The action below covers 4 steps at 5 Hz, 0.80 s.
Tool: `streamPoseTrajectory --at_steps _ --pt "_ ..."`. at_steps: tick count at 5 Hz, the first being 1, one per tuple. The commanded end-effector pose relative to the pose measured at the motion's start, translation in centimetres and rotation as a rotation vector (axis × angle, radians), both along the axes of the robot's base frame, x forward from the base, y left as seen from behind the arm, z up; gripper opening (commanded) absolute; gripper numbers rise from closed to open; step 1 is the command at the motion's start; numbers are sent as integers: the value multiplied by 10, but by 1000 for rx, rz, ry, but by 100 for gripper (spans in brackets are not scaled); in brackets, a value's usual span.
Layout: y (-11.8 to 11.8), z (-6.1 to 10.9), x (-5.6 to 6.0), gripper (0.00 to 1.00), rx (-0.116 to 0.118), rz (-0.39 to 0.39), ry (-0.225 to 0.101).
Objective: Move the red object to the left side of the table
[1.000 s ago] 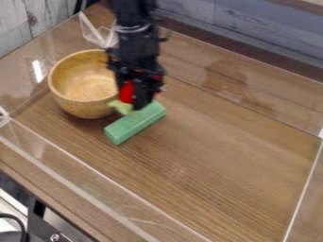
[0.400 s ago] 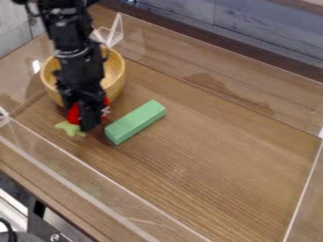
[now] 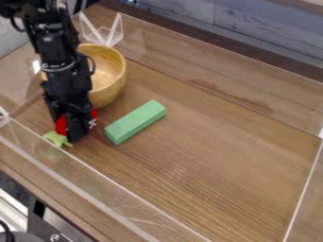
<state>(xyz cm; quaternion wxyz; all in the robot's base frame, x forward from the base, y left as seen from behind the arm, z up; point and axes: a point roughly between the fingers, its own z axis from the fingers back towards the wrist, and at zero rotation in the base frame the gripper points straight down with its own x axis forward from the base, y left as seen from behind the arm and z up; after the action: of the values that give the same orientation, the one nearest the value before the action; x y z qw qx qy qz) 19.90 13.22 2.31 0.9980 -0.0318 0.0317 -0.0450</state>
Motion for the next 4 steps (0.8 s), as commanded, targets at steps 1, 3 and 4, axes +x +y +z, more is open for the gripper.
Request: streamPoseTrajectory --at_steps 1,3,4 --pt "1 5 1 0 13 9 -18" --pt "-4 4 0 0 1 22 -12" --pt "-6 3 -1 0 -4 27 -6"
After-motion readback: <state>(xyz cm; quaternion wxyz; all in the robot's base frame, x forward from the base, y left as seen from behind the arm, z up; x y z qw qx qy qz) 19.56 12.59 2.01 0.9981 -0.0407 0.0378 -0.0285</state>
